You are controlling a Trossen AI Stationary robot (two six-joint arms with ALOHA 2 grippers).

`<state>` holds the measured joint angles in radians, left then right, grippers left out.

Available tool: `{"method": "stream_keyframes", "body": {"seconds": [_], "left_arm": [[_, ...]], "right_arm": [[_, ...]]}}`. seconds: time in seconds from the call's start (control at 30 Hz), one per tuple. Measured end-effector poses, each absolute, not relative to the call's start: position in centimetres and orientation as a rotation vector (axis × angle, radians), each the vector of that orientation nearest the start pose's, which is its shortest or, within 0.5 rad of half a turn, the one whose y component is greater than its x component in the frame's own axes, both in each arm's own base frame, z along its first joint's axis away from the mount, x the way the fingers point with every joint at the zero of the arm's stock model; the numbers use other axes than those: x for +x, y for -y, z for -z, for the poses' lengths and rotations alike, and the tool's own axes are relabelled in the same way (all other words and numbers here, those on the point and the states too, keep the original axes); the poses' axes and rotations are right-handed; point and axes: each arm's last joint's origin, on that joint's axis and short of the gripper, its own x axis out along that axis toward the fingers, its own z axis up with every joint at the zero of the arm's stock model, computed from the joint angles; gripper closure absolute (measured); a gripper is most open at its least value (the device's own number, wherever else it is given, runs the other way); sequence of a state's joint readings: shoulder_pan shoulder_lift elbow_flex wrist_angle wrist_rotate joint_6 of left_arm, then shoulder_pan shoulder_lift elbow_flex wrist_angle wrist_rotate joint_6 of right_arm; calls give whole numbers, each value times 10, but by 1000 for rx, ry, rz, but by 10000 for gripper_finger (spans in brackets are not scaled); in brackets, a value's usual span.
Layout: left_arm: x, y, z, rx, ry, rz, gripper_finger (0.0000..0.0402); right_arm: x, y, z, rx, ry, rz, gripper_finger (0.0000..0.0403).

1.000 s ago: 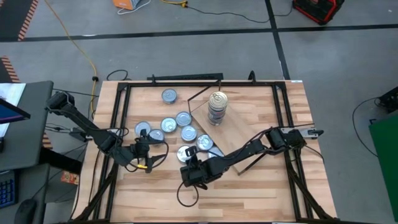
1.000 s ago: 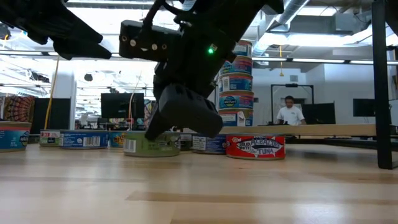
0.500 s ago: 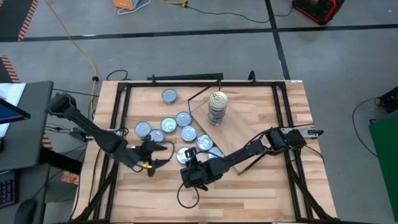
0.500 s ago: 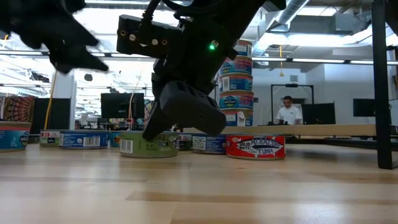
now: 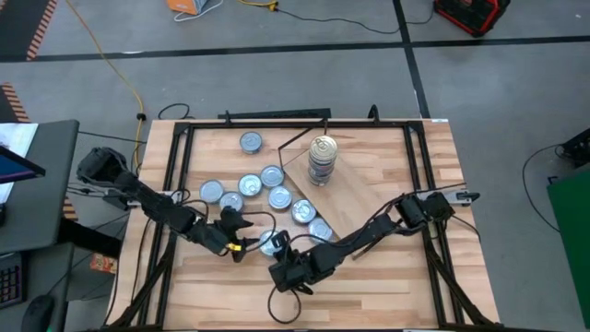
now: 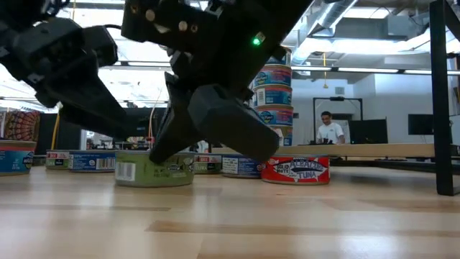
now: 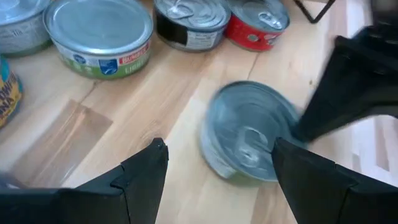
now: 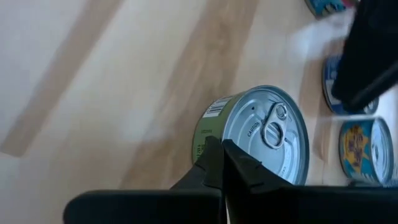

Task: Stack canned seafood by type on shelf
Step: Adjust the green tuna can

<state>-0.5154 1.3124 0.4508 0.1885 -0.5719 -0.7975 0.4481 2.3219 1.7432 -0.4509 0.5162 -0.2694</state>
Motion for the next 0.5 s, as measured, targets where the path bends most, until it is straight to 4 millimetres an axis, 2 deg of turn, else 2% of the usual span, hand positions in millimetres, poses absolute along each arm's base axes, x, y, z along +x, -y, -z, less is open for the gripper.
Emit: {"method": "stream_keyframes", "body": {"seconds": [0.27, 0.5], "left_arm": [[215, 83, -151, -437, -594, -179, 125], [215, 81, -149, -272, -659, -40, 125]], "right_arm": [[443, -207, -137, -720, -892, -84, 368], [438, -196, -164, -582, -961, -7, 297]]}}
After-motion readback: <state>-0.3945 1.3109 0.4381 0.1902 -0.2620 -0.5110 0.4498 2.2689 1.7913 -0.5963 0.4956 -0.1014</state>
